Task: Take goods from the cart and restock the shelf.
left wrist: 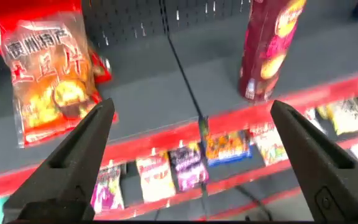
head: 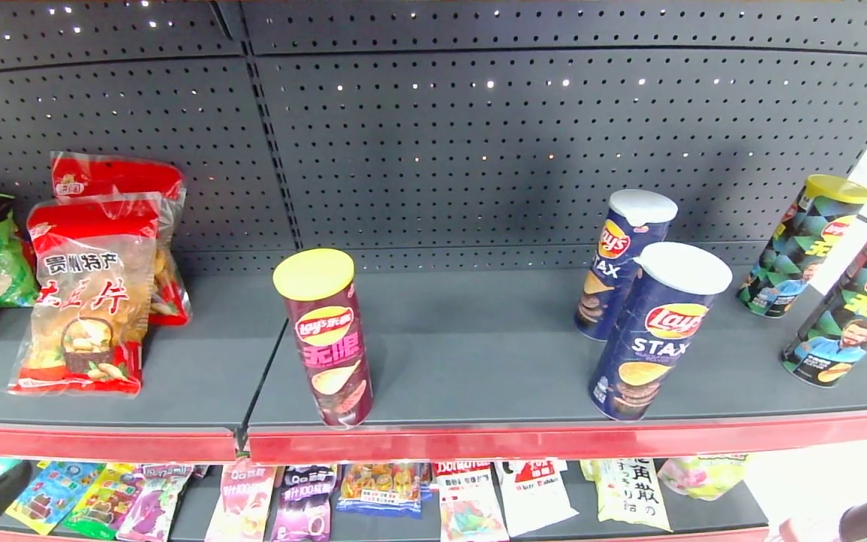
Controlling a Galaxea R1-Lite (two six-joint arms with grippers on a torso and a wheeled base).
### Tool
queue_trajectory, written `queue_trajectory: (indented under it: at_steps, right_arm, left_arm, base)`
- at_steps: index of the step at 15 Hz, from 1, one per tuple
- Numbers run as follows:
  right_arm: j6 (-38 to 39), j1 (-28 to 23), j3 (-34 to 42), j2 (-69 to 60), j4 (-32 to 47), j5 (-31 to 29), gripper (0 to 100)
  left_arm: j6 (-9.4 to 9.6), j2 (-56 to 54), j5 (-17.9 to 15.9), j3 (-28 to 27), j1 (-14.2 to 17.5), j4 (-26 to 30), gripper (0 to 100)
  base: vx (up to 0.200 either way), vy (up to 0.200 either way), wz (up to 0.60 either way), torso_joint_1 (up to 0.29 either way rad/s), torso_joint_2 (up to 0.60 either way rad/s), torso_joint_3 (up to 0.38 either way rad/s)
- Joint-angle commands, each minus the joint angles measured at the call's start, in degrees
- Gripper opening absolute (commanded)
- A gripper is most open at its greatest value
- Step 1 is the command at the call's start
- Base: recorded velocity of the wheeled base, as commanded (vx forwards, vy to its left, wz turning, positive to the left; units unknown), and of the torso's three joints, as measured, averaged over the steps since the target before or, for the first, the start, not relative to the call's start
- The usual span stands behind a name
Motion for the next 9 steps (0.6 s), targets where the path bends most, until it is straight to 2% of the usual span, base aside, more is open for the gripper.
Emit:
queue_trajectory:
  at_steps: [1,4,5,9]
  right_arm:
    - [-0.06,0.04,-0.08,-0.15,-0.07,-0.01,0]
    - [-0.06,0.04,-0.08,-0.06,-0.16,0.07,0]
    - [-0.06,0.04,-0.08,-0.06,-0.16,0.16,0]
    - [0.03,0.04,0.01,0.38,-0.16,0.16,0]
  left_arm:
    - [0.65,0.36,0.05,1.50,0.00,-0.29,100]
    - [3.37,-2.27,-0.04,5.10,0.00,-0.38,100]
    - [4.43,-3.33,-0.13,6.07,0.00,-0.29,100]
    - [6.09,-5.61,-0.22,9.06,0.00,-0.29,100]
  base:
    - [0.000,0.000,0.00,0.000,0.00,0.000]
    - [0.000,0.000,0.00,0.000,0.00,0.000]
    - [0.000,0.000,0.60,0.007,0.00,0.002]
    - [0.000,0.000,0.60,0.004,0.00,0.002]
